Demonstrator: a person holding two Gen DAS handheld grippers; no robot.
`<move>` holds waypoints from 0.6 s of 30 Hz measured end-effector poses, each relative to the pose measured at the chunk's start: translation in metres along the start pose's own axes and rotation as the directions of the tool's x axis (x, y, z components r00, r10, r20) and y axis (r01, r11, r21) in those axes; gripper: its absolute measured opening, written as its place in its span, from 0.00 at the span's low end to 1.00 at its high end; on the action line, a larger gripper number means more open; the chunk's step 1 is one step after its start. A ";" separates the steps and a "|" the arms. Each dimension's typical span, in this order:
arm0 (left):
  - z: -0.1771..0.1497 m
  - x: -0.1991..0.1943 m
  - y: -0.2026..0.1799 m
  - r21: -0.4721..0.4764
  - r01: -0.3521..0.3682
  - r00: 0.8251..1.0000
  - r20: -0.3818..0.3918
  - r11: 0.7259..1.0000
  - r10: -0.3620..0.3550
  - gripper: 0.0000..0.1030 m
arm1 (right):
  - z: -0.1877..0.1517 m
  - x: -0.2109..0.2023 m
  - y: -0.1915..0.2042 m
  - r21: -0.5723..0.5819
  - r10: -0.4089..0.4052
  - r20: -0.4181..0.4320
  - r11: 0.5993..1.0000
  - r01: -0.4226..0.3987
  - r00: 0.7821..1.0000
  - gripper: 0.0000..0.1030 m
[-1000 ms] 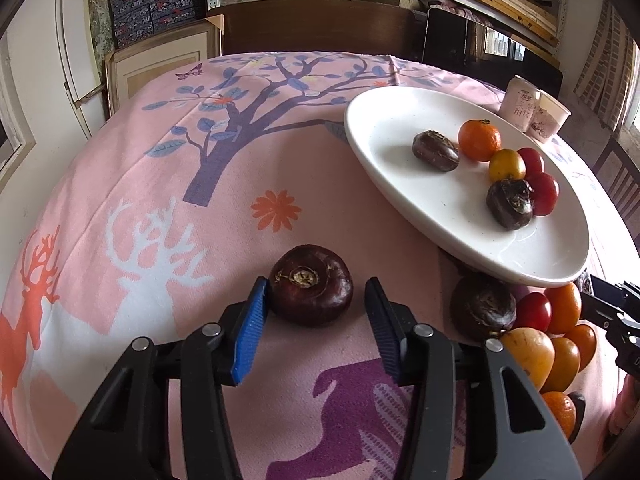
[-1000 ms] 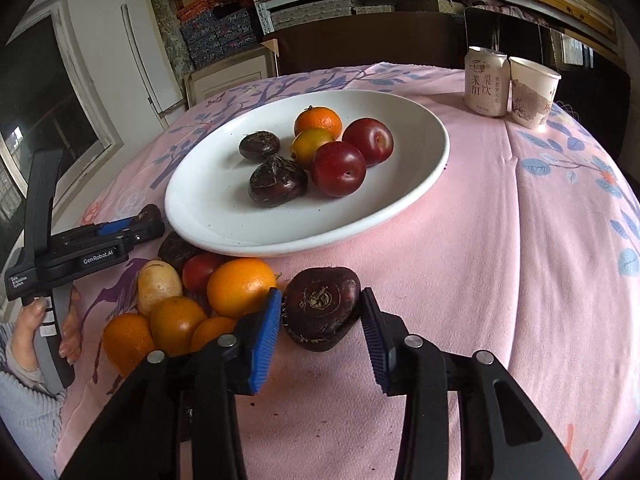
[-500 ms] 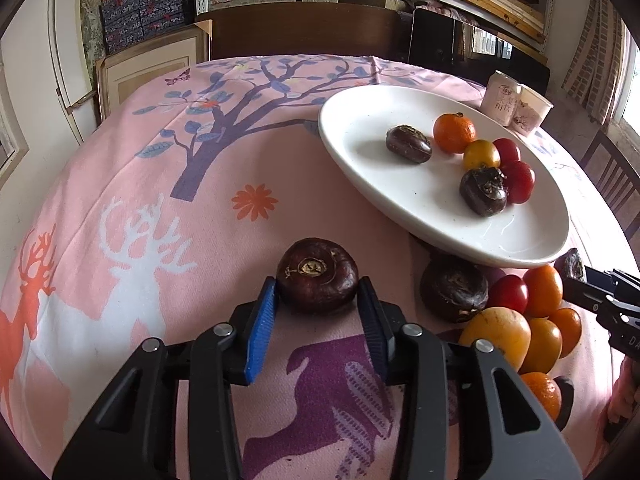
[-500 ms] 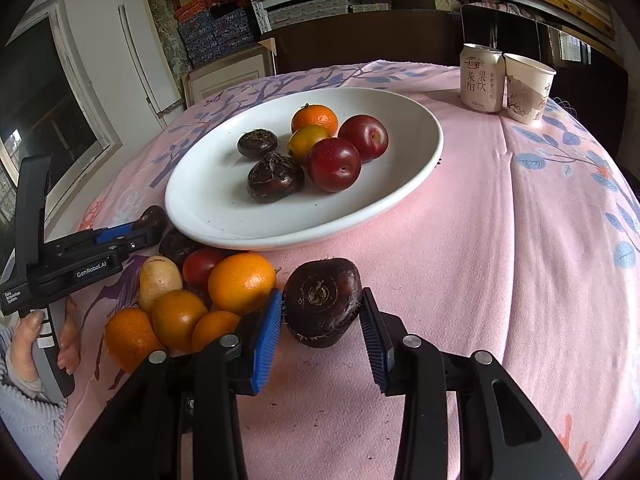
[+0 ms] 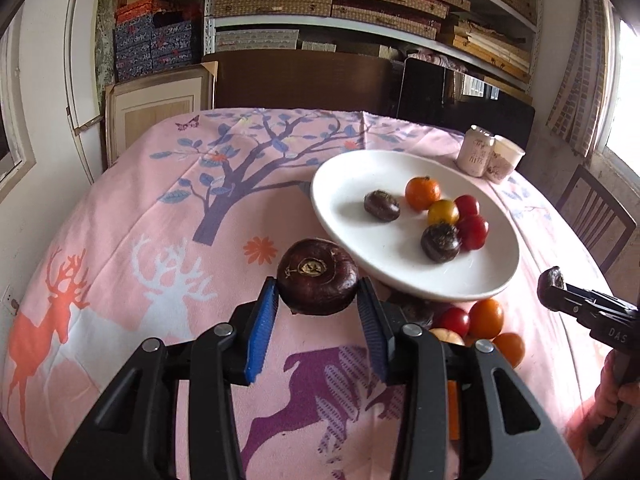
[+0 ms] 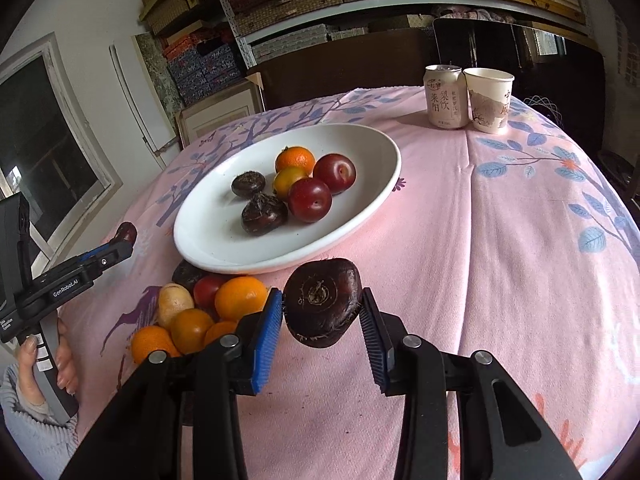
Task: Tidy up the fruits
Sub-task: 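Lower both dark fruits onto the white plate and open both tools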
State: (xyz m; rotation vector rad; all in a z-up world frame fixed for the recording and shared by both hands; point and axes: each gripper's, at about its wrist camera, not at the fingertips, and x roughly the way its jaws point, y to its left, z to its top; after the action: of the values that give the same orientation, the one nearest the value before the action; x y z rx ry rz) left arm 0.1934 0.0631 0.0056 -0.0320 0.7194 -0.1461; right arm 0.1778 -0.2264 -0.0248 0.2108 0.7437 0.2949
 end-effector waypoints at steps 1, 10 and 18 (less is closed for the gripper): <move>0.008 0.001 -0.005 0.009 0.014 1.000 -0.004 1.000 -0.014 0.39 | 0.008 -0.002 -0.001 0.008 0.006 0.012 1.000 -0.006 1.000 0.39; 0.047 0.048 -0.053 0.082 0.037 0.999 -0.031 0.996 -0.034 0.40 | 0.059 0.031 0.016 0.001 0.011 0.011 1.000 -0.011 1.000 0.39; 0.036 0.056 -0.047 0.092 0.022 0.999 -0.026 0.995 -0.020 0.78 | 0.054 0.039 0.003 0.044 0.008 0.010 0.999 -0.008 1.000 0.65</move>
State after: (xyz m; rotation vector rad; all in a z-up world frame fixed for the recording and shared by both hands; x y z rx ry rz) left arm 0.2529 0.0083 0.0000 0.0508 0.7369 -0.2004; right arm 0.2417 -0.2147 -0.0102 0.2565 0.7400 0.2850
